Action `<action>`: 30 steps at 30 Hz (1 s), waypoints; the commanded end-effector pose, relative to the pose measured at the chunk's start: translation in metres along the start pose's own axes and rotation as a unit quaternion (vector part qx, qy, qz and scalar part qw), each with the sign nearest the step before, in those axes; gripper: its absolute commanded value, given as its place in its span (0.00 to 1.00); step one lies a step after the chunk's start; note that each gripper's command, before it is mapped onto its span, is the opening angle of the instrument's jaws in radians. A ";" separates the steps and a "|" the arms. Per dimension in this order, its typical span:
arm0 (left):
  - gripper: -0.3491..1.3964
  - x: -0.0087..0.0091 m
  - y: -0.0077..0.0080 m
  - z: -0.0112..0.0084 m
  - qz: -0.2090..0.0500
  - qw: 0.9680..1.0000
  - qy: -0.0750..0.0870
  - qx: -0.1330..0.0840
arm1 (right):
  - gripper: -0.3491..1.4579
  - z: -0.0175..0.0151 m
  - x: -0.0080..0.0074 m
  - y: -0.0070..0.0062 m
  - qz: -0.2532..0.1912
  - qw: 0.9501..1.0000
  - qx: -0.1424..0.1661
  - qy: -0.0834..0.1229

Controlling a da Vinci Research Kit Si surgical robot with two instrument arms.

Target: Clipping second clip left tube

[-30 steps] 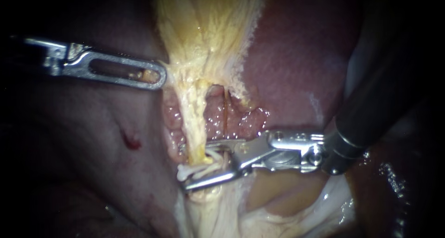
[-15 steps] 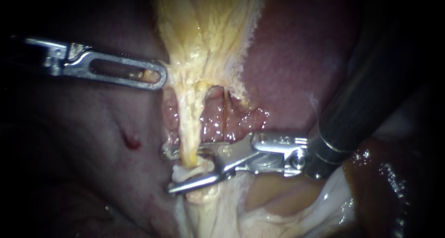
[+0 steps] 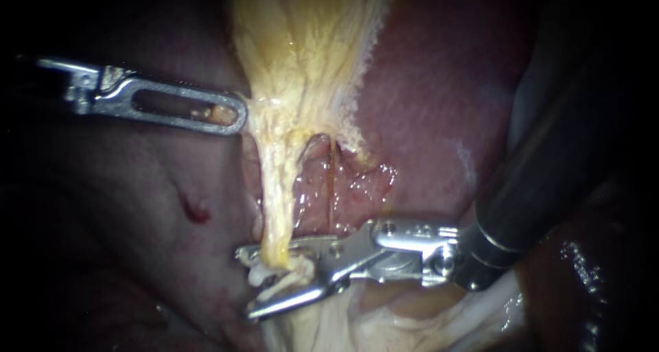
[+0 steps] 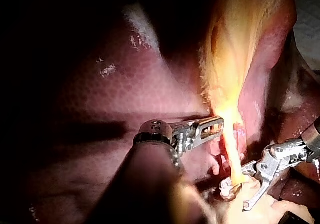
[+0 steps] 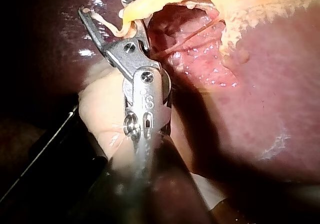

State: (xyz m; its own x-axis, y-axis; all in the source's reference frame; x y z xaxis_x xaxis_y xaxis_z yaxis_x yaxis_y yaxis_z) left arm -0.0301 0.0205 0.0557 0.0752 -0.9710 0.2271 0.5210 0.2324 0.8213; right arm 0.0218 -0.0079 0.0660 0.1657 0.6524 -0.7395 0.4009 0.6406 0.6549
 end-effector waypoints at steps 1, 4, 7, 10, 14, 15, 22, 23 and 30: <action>0.00 0.0000 0.0000 0.0000 0.000 1.000 0.000 0.000 | 0.47 0.0000 0.0001 -0.0001 -0.001 1.000 0.000 0.001; 0.00 0.0000 0.0001 0.0000 0.000 1.000 0.000 0.000 | 0.47 0.0000 0.0003 -0.0005 0.000 1.000 0.002 0.001; 0.00 0.0000 0.0001 0.0000 0.000 1.000 0.000 0.001 | 0.46 -0.0001 0.0003 -0.0005 0.000 1.000 0.002 0.001; 0.00 0.0000 0.0001 0.0000 0.000 1.000 0.000 0.001 | 0.46 -0.0002 0.0002 -0.0004 0.000 1.000 0.002 0.001; 0.00 0.0000 0.0001 0.0000 0.000 1.000 0.000 0.001 | 0.40 -0.0007 0.0001 -0.0003 0.000 1.000 0.003 0.001; 0.00 0.0000 0.0001 0.0000 0.000 1.000 0.000 0.001 | 0.37 -0.0008 0.0000 -0.0003 0.000 1.000 0.003 0.001; 0.00 0.0000 0.0002 0.0001 0.000 1.000 0.000 0.000 | 0.07 -0.0016 -0.0004 0.0005 0.001 1.000 -0.006 0.000; 0.00 0.0000 0.0002 0.0001 0.000 1.000 0.000 0.001 | 0.04 -0.0017 -0.0005 0.0005 0.001 1.000 -0.005 0.000; 0.00 0.0000 0.0002 0.0001 0.000 1.000 0.000 0.000 | 0.00 -0.0017 -0.0005 0.0008 0.003 1.000 -0.006 0.001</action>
State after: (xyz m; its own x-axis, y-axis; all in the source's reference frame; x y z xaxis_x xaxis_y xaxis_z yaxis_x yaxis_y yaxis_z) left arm -0.0300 0.0205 0.0559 0.0759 -0.9709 0.2272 0.5202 0.2330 0.8216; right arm 0.0204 -0.0069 0.0673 0.1666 0.6614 -0.7313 0.3867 0.6384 0.6655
